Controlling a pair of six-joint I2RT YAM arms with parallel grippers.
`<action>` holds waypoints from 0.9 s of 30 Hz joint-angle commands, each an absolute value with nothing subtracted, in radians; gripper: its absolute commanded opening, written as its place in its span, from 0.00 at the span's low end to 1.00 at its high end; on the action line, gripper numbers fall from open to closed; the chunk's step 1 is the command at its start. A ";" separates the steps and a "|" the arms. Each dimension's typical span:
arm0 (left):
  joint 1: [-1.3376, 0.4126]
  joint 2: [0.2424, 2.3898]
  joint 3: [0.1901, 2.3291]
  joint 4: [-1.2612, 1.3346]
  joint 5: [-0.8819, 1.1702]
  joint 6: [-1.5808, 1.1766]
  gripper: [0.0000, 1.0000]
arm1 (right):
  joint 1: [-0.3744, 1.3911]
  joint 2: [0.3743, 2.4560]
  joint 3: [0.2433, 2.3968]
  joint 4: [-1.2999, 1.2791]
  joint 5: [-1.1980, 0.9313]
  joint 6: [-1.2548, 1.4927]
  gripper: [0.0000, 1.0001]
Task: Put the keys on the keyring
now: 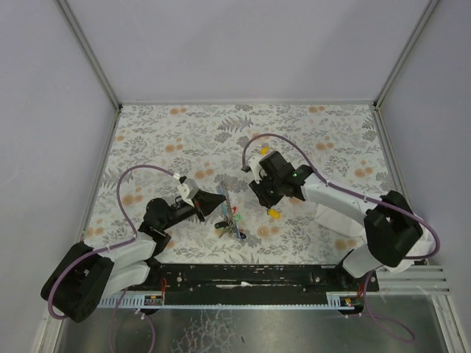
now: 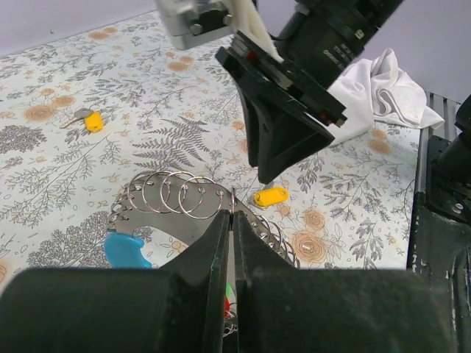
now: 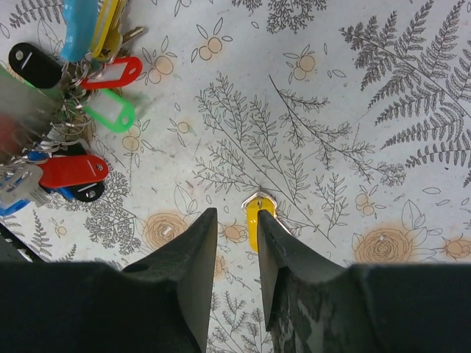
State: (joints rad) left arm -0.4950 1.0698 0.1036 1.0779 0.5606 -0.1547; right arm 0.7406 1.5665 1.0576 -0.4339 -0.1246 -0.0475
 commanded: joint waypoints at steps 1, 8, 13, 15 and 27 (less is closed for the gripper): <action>-0.482 1.066 0.118 1.086 0.547 -0.169 0.00 | 0.736 1.492 0.945 -0.304 -0.113 -0.033 0.35; -0.477 1.044 0.125 1.018 0.533 -0.148 0.00 | 0.736 1.395 0.736 -0.037 -0.129 -0.031 0.34; -0.477 1.063 0.132 1.015 0.536 -0.147 0.00 | 0.736 1.319 0.647 0.081 -0.104 -0.006 0.33; -0.477 1.070 0.134 1.018 0.544 -0.149 0.00 | 0.736 1.303 0.619 0.111 -0.077 0.007 0.33; -0.477 1.074 0.140 1.006 0.560 -0.143 0.00 | 0.736 1.381 0.564 0.221 -0.047 0.034 0.27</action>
State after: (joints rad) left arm -0.4824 1.0668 0.1196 1.0332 0.5419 -0.1596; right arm 0.7395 1.3598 0.5579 0.1452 -0.0673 0.0193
